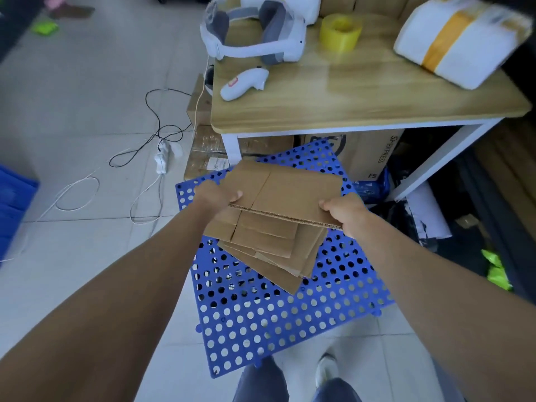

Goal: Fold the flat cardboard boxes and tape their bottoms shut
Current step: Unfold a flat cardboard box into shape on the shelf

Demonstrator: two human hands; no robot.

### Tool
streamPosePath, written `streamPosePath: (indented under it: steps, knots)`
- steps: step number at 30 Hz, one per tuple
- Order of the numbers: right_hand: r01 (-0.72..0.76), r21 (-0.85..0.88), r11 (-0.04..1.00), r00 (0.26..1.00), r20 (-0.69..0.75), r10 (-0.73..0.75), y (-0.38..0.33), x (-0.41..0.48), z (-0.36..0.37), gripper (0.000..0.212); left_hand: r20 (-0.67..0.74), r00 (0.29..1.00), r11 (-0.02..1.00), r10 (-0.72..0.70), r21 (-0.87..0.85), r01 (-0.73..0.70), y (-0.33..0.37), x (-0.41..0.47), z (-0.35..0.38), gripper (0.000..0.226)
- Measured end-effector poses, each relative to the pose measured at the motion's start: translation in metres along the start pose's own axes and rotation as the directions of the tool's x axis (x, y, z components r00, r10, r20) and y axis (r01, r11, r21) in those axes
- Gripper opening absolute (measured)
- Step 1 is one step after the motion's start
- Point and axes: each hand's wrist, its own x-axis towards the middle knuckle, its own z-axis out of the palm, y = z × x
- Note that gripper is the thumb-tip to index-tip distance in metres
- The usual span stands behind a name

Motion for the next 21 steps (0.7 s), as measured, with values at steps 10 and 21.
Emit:
streamPosePath:
  steps: [10, 21]
  knots:
    - [0.043, 0.106, 0.993, 0.999, 0.010, -0.044, -0.038, -0.084, -0.121, 0.021, 0.037, 0.990, 0.987, 0.138, 0.083, -0.141, 0.105, -0.135, -0.018, 0.033]
    - [0.050, 0.284, 0.958, 0.968, -0.251, 0.024, -0.031, -0.176, -0.297, 0.009, 0.196, 0.885, 0.885, 0.423, 0.118, -0.450, 0.241, -0.257, 0.033, 0.032]
